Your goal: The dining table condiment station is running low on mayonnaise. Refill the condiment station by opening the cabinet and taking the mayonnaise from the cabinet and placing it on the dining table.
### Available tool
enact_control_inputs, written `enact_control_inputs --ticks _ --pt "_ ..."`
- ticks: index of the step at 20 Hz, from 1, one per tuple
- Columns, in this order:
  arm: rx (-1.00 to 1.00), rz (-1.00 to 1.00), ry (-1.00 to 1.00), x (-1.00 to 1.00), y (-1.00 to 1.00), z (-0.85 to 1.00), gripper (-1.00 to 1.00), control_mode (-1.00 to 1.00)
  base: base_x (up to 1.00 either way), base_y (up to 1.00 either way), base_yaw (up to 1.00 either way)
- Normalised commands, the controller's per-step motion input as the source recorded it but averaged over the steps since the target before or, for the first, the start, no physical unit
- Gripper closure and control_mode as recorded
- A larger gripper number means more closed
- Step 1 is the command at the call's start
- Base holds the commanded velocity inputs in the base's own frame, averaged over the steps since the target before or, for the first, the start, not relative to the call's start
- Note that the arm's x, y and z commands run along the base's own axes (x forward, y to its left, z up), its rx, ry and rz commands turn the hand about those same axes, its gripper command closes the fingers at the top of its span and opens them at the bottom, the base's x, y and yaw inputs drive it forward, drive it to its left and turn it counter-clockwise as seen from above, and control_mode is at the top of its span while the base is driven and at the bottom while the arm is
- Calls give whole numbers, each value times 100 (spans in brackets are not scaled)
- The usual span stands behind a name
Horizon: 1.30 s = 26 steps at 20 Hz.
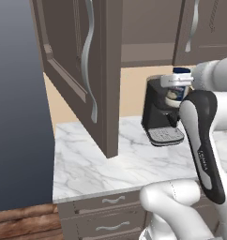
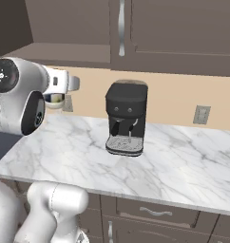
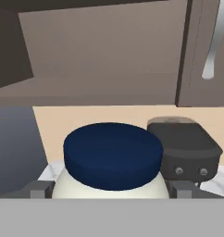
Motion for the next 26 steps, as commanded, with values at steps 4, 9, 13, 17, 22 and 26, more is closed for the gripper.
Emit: enact_control_inputs --ticks 4,9,13,17,22,26 --pt "-1 -1 18 -48 -4 -41 100 -100 0 0 0" --pt "0 0 0 0 0 0 100 -100 0 0 0" --pt "0 0 0 0 0 0 100 -100 0 0 0" --pt "0 0 0 0 0 0 100 -100 0 0 0" --pt "0 0 0 0 0 0 100 -100 0 0 0" --pt "0 0 0 -2 0 0 100 -100 0 0 0"
